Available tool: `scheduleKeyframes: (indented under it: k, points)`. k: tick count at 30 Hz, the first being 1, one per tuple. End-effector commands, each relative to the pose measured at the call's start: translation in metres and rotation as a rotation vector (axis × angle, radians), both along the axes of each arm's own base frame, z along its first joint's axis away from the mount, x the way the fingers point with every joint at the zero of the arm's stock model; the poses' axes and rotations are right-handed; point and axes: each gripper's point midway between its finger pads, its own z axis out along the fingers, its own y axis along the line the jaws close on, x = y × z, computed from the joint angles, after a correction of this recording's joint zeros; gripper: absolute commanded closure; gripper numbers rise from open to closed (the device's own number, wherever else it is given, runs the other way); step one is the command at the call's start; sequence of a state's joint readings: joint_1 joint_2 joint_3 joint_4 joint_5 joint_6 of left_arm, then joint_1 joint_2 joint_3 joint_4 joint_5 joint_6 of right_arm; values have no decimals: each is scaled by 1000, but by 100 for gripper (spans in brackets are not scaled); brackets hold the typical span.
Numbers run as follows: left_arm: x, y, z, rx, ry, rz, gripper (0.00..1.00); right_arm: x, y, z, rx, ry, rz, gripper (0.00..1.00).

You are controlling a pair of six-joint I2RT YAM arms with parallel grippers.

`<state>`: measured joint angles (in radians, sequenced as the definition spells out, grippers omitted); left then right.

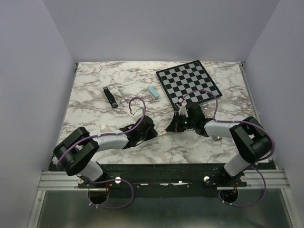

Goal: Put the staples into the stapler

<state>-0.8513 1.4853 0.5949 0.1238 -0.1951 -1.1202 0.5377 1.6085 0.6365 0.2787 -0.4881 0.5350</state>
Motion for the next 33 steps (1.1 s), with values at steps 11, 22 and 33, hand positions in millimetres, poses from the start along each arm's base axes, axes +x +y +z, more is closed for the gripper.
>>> scheduleKeyframes:
  k: [11,22,33]
  points:
    - [-2,0,-2,10,34,20,78,-3,2,-4,23,16,17,91]
    - [0,-8,1,0,21,-17,76,-6,7,-4,46,23,43,87]
    - [0,-18,2,-15,23,-55,76,-8,10,-3,73,34,59,77]
